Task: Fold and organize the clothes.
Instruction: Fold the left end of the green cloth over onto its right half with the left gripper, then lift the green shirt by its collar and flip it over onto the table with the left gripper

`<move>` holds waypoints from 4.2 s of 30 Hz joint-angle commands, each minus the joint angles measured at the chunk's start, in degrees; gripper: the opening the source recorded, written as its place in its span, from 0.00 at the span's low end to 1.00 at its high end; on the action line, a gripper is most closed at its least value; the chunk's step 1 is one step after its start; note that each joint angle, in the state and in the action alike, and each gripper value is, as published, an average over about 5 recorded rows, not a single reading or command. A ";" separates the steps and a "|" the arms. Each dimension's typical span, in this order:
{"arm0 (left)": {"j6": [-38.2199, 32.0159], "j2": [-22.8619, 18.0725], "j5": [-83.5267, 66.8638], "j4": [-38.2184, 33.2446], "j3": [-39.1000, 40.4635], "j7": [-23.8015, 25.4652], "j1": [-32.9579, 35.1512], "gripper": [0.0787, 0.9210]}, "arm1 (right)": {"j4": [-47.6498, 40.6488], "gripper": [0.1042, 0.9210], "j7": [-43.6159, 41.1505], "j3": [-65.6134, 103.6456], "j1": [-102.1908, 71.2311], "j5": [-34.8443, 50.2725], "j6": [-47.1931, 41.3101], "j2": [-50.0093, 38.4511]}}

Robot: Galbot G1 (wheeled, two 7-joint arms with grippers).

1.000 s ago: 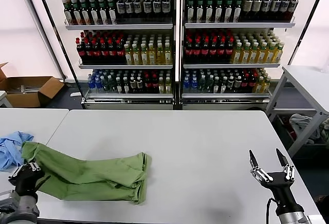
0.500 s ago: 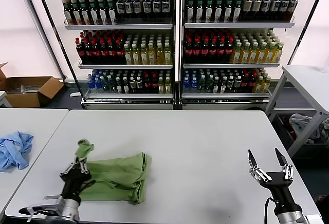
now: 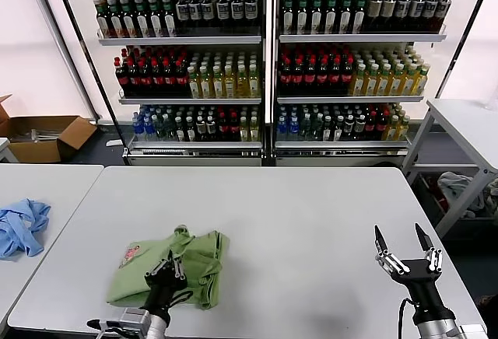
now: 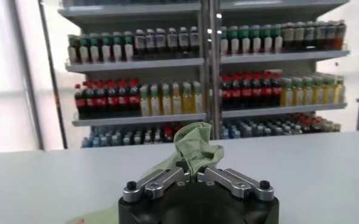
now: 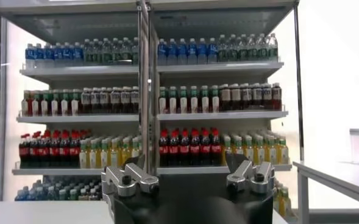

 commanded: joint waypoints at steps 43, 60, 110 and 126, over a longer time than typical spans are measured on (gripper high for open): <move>7.32 7.05 -22.92 3.93 -24.54 3.26 4.23 0.88 | -0.85 0.88 -0.02 -0.94 1.25 -0.64 1.04 -0.04; 8.29 6.33 -25.49 11.44 -24.90 7.98 4.92 0.88 | -0.75 0.88 -0.10 -0.65 1.13 -0.70 0.80 0.10; 6.85 19.27 -27.50 0.72 -58.44 7.70 5.83 0.04 | -1.23 0.88 0.69 -3.09 5.27 -1.79 -0.36 -0.02; -7.75 6.88 12.63 19.64 6.25 11.86 -0.36 0.04 | -1.45 0.88 0.53 -2.20 2.66 -2.07 1.21 0.37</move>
